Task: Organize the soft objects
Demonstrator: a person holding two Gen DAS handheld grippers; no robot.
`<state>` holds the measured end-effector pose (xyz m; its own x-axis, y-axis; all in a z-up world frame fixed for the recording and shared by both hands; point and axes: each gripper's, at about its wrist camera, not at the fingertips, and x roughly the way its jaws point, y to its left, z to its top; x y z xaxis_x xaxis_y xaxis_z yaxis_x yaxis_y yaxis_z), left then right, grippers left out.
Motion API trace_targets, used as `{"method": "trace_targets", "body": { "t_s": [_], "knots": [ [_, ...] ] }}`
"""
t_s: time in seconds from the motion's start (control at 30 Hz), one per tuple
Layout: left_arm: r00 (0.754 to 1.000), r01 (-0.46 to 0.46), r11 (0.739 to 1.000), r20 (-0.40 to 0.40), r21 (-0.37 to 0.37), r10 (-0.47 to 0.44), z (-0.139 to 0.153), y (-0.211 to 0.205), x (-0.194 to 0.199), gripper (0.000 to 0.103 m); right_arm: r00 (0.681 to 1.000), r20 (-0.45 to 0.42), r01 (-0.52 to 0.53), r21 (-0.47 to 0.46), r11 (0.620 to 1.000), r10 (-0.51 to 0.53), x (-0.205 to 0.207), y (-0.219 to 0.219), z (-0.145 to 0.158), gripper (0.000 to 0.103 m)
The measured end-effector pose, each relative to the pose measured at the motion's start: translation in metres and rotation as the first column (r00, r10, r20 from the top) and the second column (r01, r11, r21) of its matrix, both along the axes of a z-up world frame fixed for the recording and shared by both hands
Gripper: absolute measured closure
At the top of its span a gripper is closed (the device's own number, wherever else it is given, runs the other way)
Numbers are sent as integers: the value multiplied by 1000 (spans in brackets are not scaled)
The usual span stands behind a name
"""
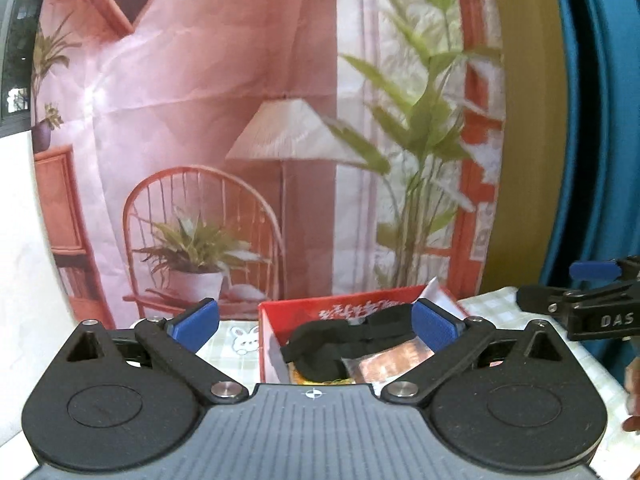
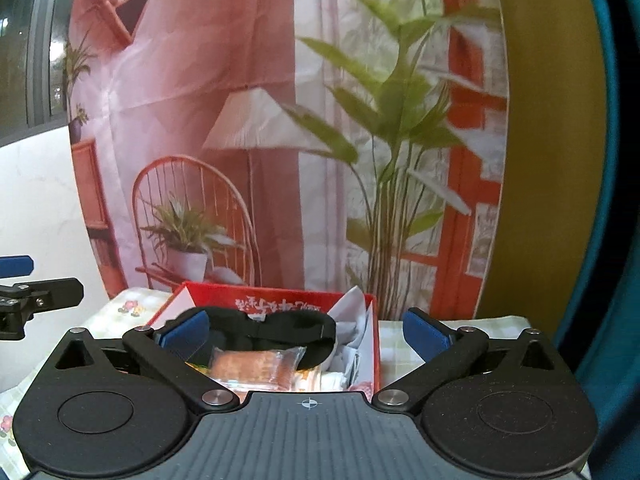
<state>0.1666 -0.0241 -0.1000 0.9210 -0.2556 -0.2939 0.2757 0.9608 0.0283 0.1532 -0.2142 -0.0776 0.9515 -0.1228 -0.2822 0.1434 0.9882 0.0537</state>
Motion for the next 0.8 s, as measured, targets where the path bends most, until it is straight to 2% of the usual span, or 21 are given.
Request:
{"method": "trace_targets", "body": {
  "t_s": [0.2, 0.4, 0.8],
  "knots": [
    [1000, -18, 998, -11, -52, 18, 17, 15, -25, 0, 999, 36, -1, 9, 1000, 0, -29, 14, 14, 0],
    [998, -45, 999, 42, -23, 46, 24, 16, -46, 0, 998, 55, 6, 4, 1000, -6, -49, 20, 24, 0],
    [994, -88, 995, 55, -37, 90, 25, 21, -59, 0, 998, 65, 16, 1, 1000, -16, -67, 22, 25, 0]
  ]
}}
